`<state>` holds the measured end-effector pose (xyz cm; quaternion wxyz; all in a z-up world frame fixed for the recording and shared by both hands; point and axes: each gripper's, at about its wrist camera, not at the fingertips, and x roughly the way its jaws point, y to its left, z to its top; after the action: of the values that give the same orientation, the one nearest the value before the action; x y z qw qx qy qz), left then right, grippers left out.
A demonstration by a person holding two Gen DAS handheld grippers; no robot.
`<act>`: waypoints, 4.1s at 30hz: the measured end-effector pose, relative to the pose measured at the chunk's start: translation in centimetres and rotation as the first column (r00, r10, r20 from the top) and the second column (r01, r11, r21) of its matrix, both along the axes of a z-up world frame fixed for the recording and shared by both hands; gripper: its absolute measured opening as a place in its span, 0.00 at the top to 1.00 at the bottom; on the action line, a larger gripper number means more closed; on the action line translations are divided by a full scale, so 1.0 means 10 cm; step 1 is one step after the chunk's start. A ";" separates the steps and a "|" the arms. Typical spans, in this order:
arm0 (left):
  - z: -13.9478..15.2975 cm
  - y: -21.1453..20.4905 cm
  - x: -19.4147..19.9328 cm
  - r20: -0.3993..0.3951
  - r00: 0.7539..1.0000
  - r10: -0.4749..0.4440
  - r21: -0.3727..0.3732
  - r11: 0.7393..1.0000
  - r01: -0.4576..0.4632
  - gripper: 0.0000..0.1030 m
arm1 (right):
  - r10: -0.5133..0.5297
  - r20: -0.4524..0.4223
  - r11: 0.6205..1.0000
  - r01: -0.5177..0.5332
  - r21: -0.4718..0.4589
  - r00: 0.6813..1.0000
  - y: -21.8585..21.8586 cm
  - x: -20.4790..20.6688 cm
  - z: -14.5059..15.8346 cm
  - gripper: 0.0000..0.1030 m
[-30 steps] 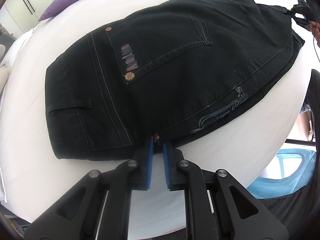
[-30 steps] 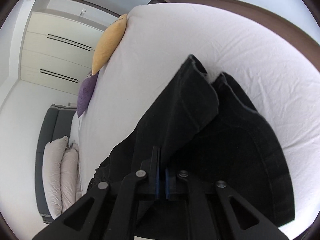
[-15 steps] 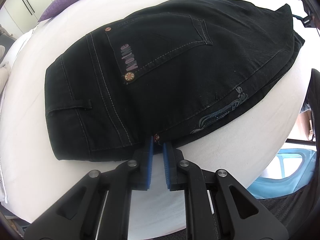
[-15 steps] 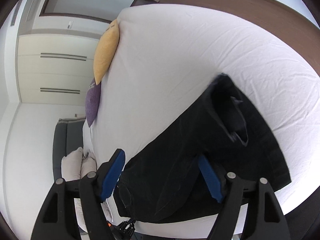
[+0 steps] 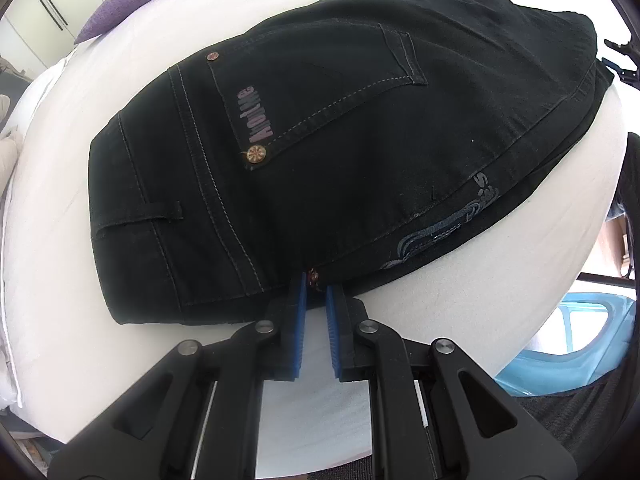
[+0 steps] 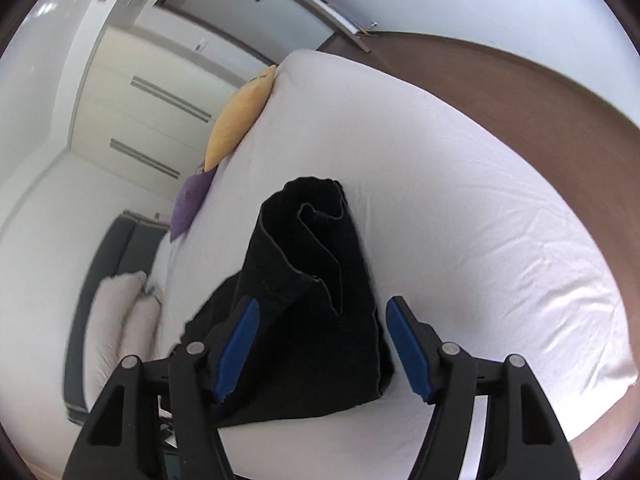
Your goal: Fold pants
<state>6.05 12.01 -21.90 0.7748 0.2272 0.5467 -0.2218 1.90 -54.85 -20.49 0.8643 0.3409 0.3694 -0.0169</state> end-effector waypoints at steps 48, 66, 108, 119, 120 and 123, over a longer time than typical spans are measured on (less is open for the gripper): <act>-0.03 -0.02 0.00 0.001 1.000 -0.011 0.006 1.000 0.011 0.90 | 0.125 -0.122 0.922 -0.161 -0.353 0.985 0.41 0.64 0.07 0.72; -0.04 -0.01 0.00 0.002 1.000 -0.011 0.005 1.000 0.011 0.90 | 0.124 -0.117 0.964 -0.147 -0.221 0.985 0.21 0.25 0.50 0.98; -0.07 0.00 0.03 -0.007 1.000 -0.015 0.011 1.000 0.015 0.90 | 0.395 -0.149 0.893 -0.417 -0.172 0.907 0.24 0.53 0.00 0.80; -0.04 -0.05 0.06 -0.034 0.998 -0.055 0.044 0.997 0.056 0.90 | 0.414 -0.137 0.877 -0.434 -0.204 0.900 0.28 0.29 0.25 0.94; -0.03 -0.07 0.06 -0.037 0.997 -0.064 0.052 0.996 0.066 0.90 | 0.422 -0.141 0.872 -0.443 -0.207 0.896 0.29 0.27 0.27 0.94; -0.01 -0.10 0.04 -0.037 0.995 -0.090 0.078 0.993 0.093 0.90 | 0.435 -0.158 0.864 -0.461 -0.204 0.886 0.29 0.23 0.28 0.94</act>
<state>6.44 11.05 -22.04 0.7450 0.2789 0.5569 -0.2390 4.25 -51.96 -17.64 0.8577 0.1393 0.4794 0.1226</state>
